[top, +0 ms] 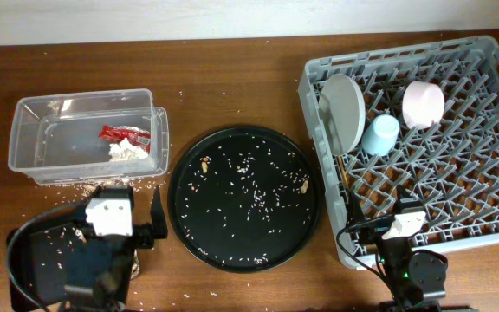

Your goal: Sort waste into correct bins and load items into the dishwasher rack

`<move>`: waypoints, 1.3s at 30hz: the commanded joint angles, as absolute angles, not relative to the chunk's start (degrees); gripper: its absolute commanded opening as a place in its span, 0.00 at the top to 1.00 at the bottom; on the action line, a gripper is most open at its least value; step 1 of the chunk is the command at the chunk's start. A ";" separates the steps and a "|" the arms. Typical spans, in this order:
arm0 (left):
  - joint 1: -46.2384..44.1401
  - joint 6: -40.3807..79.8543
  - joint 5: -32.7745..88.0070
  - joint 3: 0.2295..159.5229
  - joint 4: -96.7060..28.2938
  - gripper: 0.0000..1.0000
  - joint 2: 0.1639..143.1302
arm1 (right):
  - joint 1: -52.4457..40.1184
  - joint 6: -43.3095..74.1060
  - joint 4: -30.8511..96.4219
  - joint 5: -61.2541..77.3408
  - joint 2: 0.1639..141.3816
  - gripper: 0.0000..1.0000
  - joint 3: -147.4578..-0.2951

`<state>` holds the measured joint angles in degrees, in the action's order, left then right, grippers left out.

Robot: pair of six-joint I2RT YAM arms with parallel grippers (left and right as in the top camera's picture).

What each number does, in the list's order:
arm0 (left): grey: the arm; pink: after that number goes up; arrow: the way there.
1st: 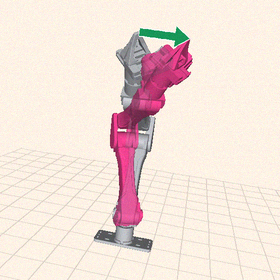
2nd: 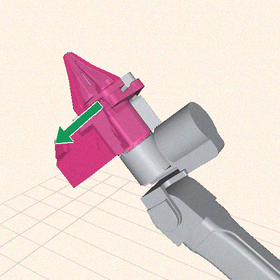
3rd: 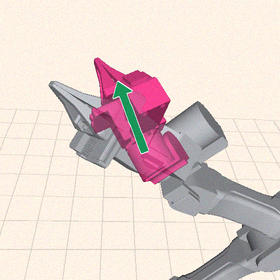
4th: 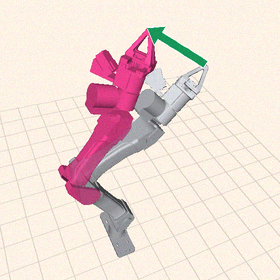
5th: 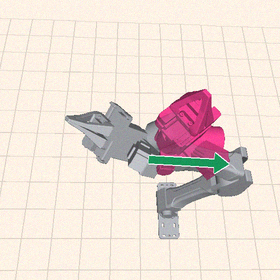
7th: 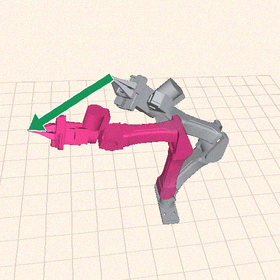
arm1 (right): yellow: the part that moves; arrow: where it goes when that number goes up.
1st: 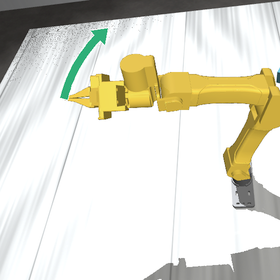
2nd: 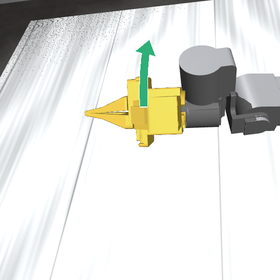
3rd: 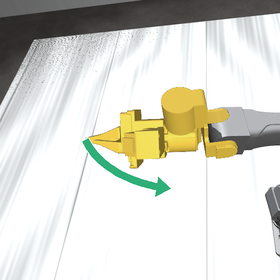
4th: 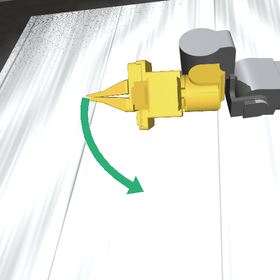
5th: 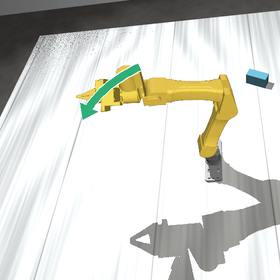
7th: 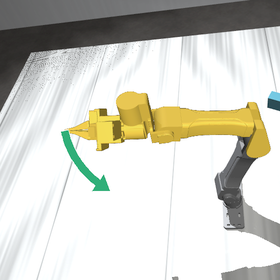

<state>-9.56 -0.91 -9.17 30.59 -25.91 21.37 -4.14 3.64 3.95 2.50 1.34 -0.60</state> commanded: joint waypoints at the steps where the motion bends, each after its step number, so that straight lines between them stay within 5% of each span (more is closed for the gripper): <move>1: -8.71 -2.26 -7.31 21.43 -21.71 0.01 12.69 | -3.73 3.88 4.16 3.01 1.06 0.02 -0.32; 14: -8.88 -2.24 -6.98 0.40 -3.60 0.01 0.27 | -3.73 3.88 4.19 3.01 1.06 0.02 -0.32; 39: -10.00 -2.24 -6.85 0.49 -3.90 0.01 0.30 | -3.73 3.88 4.16 3.01 1.06 0.02 -0.32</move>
